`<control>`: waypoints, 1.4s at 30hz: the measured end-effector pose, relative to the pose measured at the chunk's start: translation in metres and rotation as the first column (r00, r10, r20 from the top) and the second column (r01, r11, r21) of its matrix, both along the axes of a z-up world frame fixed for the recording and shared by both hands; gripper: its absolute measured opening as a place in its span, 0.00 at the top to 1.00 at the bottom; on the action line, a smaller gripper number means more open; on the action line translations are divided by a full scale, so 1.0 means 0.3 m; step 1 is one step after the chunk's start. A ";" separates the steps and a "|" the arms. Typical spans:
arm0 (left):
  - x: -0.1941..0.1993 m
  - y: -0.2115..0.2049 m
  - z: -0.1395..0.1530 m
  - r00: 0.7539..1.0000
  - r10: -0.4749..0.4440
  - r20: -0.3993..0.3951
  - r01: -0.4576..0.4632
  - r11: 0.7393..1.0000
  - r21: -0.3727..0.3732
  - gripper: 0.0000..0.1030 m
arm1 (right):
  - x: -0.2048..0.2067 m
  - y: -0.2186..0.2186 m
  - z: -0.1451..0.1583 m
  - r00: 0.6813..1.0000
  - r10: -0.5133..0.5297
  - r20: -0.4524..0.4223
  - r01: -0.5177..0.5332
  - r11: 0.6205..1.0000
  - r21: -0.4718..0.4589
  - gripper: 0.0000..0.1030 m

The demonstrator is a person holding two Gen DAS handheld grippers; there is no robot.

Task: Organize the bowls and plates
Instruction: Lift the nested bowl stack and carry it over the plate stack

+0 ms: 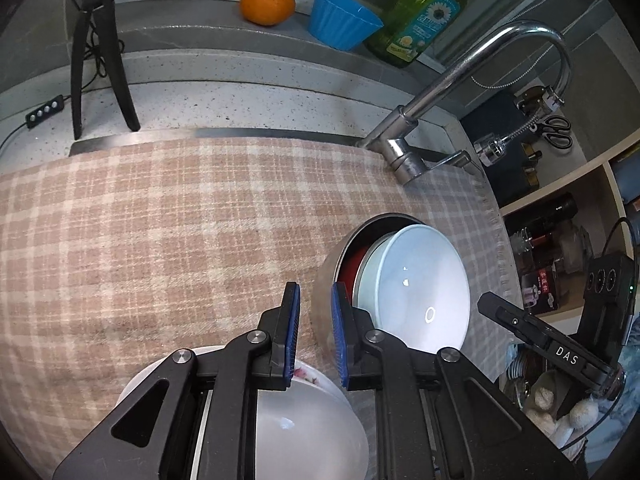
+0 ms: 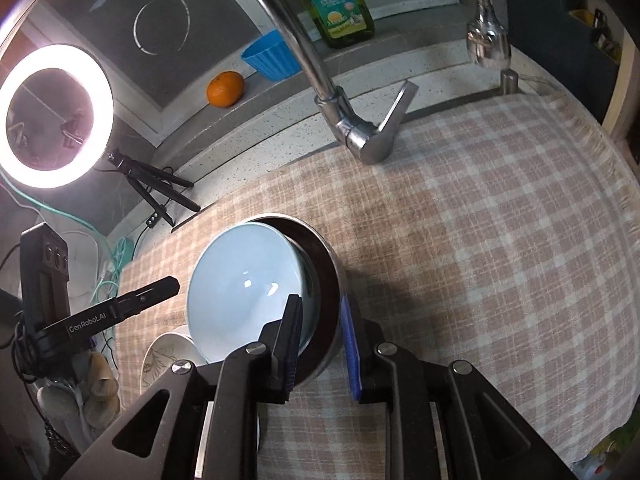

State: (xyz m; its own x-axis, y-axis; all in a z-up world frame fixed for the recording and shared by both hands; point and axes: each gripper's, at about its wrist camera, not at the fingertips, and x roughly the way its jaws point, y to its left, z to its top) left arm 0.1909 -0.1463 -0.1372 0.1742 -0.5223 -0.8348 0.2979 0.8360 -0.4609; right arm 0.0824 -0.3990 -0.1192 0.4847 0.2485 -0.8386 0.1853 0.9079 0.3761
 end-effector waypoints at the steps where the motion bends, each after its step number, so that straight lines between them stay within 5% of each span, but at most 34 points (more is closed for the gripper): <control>1: -0.003 -0.003 -0.006 1.000 -0.005 -0.001 0.005 1.000 -0.001 0.86 | 0.001 -0.010 -0.013 1.000 -0.008 -0.006 0.008 1.000 0.007 0.82; 13: -0.005 -0.029 -0.022 0.999 -0.032 0.005 0.032 0.999 0.004 0.86 | 0.017 -0.043 -0.088 0.999 -0.028 -0.044 0.032 0.993 0.111 0.82; 33: 0.010 -0.060 -0.063 0.998 -0.057 -0.022 0.058 0.998 0.021 0.89 | 0.023 -0.065 -0.119 0.995 -0.039 -0.088 0.052 0.988 0.144 0.88; 42: 0.018 -0.074 -0.079 0.998 -0.059 -0.039 0.060 0.998 0.026 0.93 | 0.044 -0.024 -0.115 0.994 -0.009 -0.112 0.019 0.996 0.087 0.91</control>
